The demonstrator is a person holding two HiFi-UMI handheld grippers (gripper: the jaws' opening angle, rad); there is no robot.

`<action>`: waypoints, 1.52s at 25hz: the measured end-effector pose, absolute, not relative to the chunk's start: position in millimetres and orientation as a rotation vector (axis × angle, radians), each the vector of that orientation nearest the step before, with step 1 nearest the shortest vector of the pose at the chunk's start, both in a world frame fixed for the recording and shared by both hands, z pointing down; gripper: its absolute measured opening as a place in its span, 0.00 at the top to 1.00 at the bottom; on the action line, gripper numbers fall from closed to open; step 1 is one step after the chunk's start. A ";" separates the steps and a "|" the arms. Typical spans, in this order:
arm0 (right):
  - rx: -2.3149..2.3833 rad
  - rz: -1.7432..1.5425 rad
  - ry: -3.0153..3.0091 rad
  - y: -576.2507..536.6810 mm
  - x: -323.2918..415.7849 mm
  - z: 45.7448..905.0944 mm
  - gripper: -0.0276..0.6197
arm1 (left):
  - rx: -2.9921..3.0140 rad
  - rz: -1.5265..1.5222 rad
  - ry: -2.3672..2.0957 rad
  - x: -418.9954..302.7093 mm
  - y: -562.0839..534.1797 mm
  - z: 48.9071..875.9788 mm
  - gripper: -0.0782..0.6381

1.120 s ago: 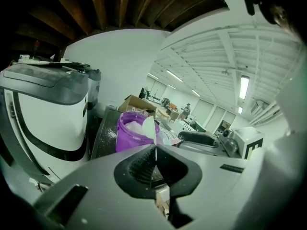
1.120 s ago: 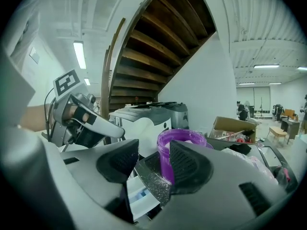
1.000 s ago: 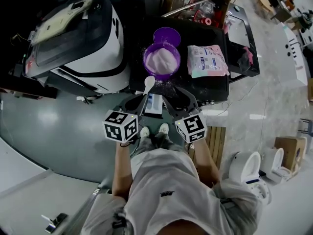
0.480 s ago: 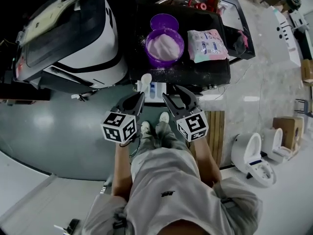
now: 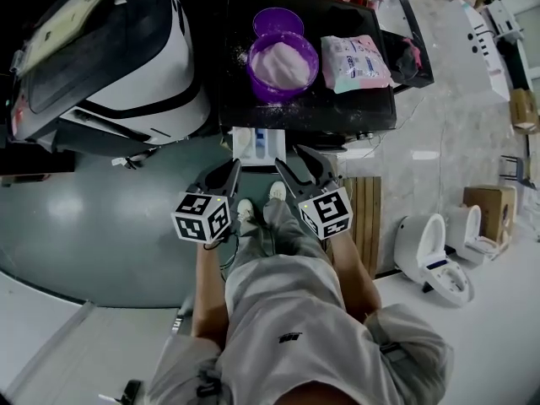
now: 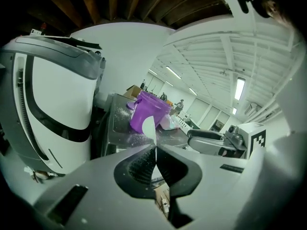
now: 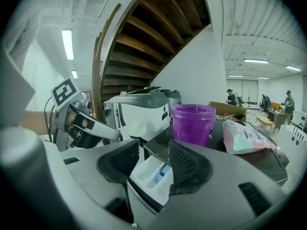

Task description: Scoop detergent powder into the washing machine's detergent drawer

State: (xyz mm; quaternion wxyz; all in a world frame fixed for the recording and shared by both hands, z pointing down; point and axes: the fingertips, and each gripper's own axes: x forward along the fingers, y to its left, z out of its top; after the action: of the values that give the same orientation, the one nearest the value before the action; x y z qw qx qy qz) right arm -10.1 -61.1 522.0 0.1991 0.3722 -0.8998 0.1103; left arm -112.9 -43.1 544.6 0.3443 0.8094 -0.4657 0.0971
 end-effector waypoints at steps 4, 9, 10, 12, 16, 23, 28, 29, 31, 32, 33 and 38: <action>1.040 0.337 -2.495 -60.3 -10.1 543.7 0.66 | 2.077 0.276 -1.210 -115.0 -38.3 568.3 0.87; 1.028 0.378 -2.467 -60.2 -10.7 572.2 0.66 | 2.055 0.325 -1.212 -115.1 -35.6 594.8 0.87; 1.026 0.387 -2.463 -60.3 -11.0 577.8 0.66 | 2.049 0.335 -1.213 -115.1 -35.5 600.0 0.87; 1.029 0.408 -2.461 -61.9 -11.3 589.9 0.66 | 2.041 0.349 -1.215 -115.2 -36.8 609.9 0.87; 1.042 0.451 -2.448 -65.2 -9.0 613.4 0.66 | 2.033 0.374 -1.224 -114.1 -41.6 628.3 0.87; 1.029 0.501 -2.421 -62.4 -6.2 640.9 0.66 | 2.027 0.450 -1.244 -110.1 -45.5 649.8 0.87; 1.023 0.518 -2.420 -61.9 -7.1 648.0 0.67 | 2.027 0.559 -1.282 -110.4 -47.8 660.9 0.87; 1.022 0.520 -2.420 -62.0 -7.2 648.9 0.67 | 2.029 0.590 -1.293 -110.7 -48.3 663.0 0.87; 1.020 0.523 -2.420 -62.3 -7.5 650.3 0.67 | 2.035 0.660 -1.315 -111.1 -49.0 666.4 0.87; 1.019 0.524 -2.420 -62.2 -7.5 651.0 0.67 | 2.041 0.699 -1.324 -111.0 -48.9 667.6 0.87; 1.018 0.526 -2.419 -61.9 -7.4 651.6 0.67 | 2.048 0.736 -1.331 -110.5 -48.5 668.5 0.87; 1.021 0.531 -2.416 -60.5 -5.8 653.2 0.67 | 2.074 0.895 -1.363 -108.4 -44.7 675.1 0.87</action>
State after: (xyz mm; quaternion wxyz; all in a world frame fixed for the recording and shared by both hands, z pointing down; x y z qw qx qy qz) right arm -5.8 -60.5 653.2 0.2308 0.3714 -0.8783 0.1932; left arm -108.4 -44.7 675.1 0.2492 0.7614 -0.5003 0.3285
